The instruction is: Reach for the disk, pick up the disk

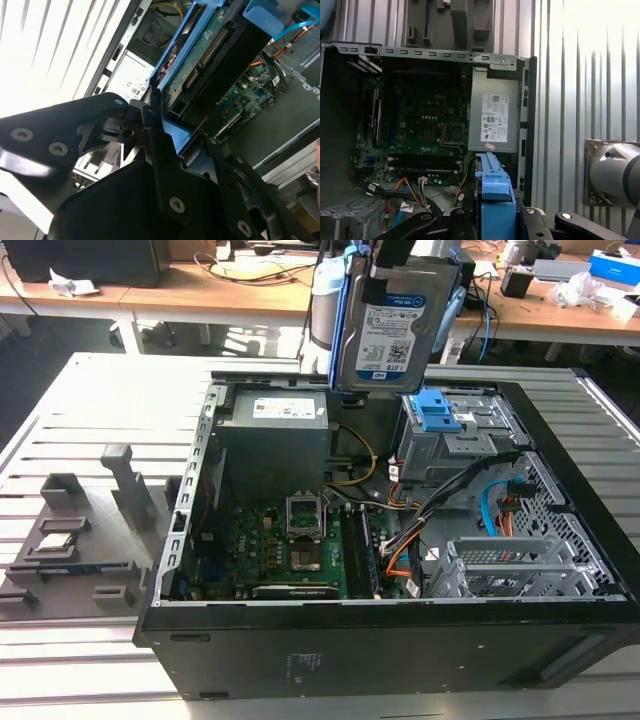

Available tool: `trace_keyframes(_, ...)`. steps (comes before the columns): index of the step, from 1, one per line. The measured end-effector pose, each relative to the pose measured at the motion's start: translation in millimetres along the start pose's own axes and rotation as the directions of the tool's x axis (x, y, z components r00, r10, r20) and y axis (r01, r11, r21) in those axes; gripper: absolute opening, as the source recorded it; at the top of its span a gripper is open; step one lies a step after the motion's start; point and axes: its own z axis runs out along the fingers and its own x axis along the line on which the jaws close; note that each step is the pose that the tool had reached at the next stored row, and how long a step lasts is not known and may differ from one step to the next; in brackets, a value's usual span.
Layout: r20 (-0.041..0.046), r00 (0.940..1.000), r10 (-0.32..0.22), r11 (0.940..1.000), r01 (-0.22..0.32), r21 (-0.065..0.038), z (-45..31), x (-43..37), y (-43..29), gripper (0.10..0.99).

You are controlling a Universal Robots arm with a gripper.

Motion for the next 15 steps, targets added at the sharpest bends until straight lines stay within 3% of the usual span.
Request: trace_keyframes(15, 0.0001, 1.0, 0.0, 1.0, 0.0, 0.0, -1.7, 62.8, 3.0, 0.369)
